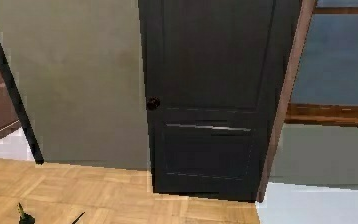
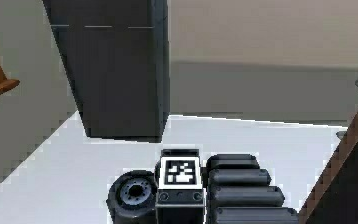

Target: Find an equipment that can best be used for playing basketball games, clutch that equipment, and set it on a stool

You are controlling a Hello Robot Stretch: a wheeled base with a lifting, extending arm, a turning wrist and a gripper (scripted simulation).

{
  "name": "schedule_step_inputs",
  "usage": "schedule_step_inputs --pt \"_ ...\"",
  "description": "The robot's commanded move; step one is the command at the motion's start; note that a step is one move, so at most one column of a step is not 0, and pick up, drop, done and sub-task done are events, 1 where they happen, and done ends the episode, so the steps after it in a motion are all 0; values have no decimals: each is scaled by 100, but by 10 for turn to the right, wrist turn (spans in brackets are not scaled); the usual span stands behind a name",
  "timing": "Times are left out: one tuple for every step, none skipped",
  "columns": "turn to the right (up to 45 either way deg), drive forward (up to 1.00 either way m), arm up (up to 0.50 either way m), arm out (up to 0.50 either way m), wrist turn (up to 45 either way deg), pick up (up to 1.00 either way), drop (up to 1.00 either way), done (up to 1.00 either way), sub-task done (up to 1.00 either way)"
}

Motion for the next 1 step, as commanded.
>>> schedule_step_inputs --pt "-180 0 0 0 0 0 0 0 0"
